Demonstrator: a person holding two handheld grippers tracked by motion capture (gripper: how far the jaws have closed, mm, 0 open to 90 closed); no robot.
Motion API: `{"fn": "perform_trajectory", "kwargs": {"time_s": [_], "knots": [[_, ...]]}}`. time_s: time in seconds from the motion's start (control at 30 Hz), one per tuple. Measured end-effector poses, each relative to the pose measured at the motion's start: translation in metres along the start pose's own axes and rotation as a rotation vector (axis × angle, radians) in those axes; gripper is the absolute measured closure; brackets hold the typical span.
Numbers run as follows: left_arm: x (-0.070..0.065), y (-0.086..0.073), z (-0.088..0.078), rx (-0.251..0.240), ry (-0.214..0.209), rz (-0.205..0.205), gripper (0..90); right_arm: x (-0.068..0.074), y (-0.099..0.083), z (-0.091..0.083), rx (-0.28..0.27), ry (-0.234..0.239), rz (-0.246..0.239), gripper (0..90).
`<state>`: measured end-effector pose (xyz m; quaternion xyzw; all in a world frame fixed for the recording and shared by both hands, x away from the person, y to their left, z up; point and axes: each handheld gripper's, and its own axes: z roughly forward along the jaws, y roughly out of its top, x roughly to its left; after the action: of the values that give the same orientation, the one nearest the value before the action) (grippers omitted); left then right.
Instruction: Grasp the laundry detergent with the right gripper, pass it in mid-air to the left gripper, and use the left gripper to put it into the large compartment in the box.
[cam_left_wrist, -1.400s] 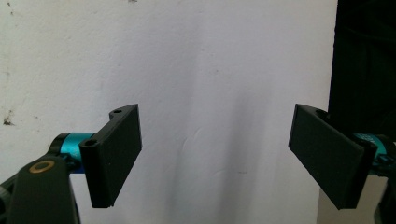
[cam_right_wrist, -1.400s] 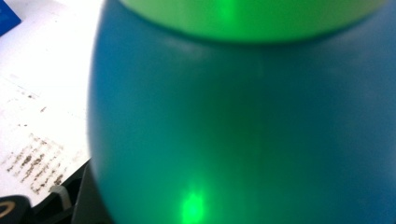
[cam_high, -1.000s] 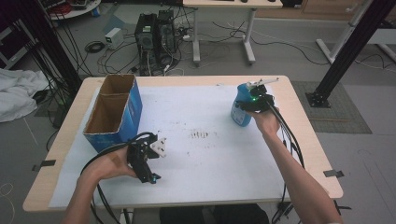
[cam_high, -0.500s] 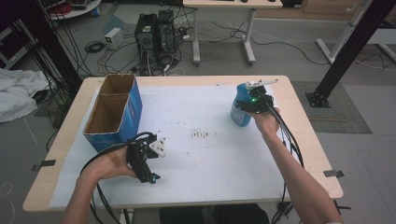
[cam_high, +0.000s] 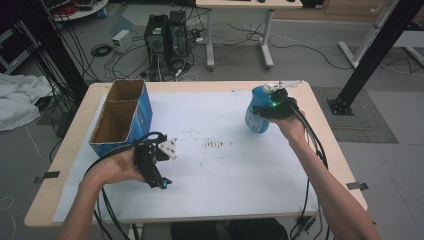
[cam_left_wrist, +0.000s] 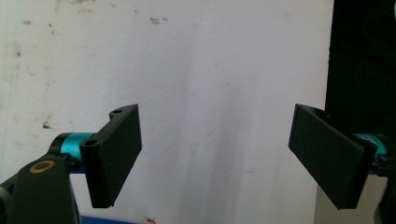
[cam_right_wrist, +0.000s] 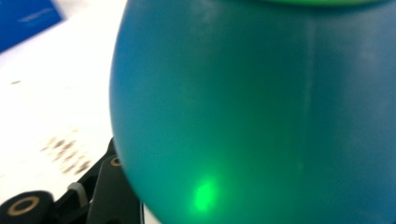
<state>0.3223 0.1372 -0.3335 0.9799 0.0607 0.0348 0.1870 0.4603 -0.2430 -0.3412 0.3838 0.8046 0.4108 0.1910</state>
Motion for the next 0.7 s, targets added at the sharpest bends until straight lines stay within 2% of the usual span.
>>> {"fn": "perform_trajectory", "kwargs": {"time_s": [0.07, 0.1, 0.13, 0.17, 0.2, 0.23, 0.27, 0.33, 0.37, 0.47, 0.53, 0.57, 0.6, 0.63, 0.67, 0.7], "knots": [[0.003, 0.003, -0.004, -0.007, -0.003, 0.003, 17.3, 0.004, 0.005, -0.008, 0.000, 0.035, -0.052, 46.4], [0.003, 0.003, -0.004, -0.007, -0.003, 0.003, 17.3, 0.004, 0.005, -0.008, 0.000, 0.035, -0.052, 46.4], [0.006, 0.008, -0.009, -0.014, -0.011, 0.004, 17.3, 0.011, 0.011, -0.017, 0.002, 0.079, -0.124, 46.3], [0.009, 0.011, -0.012, -0.018, -0.017, 0.007, 17.3, 0.014, 0.012, -0.020, 0.004, 0.094, -0.143, 46.3], [0.010, 0.013, -0.015, -0.024, -0.023, 0.005, 17.3, 0.018, 0.014, -0.024, -0.001, 0.108, -0.182, 46.4], [0.010, 0.013, -0.015, -0.024, -0.023, 0.005, 17.3, 0.018, 0.014, -0.024, -0.001, 0.108, -0.182, 46.4], [0.015, 0.019, -0.020, -0.046, -0.036, 0.005, 17.3, 0.027, 0.015, -0.030, 0.000, 0.150, -0.247, 46.3], [0.018, 0.024, -0.025, -0.059, -0.044, 0.003, 17.3, 0.029, 0.016, -0.032, 0.001, 0.165, -0.261, 46.3], [0.020, 0.028, -0.029, -0.063, -0.047, 0.006, 17.3, 0.034, 0.015, -0.035, -0.004, 0.206, -0.292, 46.3], [0.028, 0.040, -0.042, -0.090, -0.051, 0.003, 17.3, 0.044, 0.014, -0.039, 0.006, 0.297, -0.325, 46.3], [0.033, 0.050, -0.051, -0.092, -0.050, 0.023, 17.3, 0.053, 0.014, -0.039, 0.014, 0.351, -0.355, 46.3], [0.033, 0.050, -0.051, -0.092, -0.050, 0.023, 17.3, 0.053, 0.014, -0.039, 0.014, 0.351, -0.355, 46.3], [0.039, 0.061, -0.061, -0.104, -0.044, 0.025, 17.3, 0.057, 0.013, -0.039, 0.025, 0.375, -0.371, 46.3], [0.039, 0.061, -0.061, -0.104, -0.044, 0.025, 17.3, 0.057, 0.013, -0.039, 0.025, 0.375, -0.371, 46.3], [0.043, 0.069, -0.067, -0.117, -0.040, 0.033, 17.3, 0.071, 0.013, -0.034, 0.044, 0.451, -0.426, 46.3], [0.046, 0.078, -0.071, -0.124, -0.037, 0.031, 17.3, 0.074, 0.013, -0.032, 0.036, 0.466, -0.456, 46.3]]}}
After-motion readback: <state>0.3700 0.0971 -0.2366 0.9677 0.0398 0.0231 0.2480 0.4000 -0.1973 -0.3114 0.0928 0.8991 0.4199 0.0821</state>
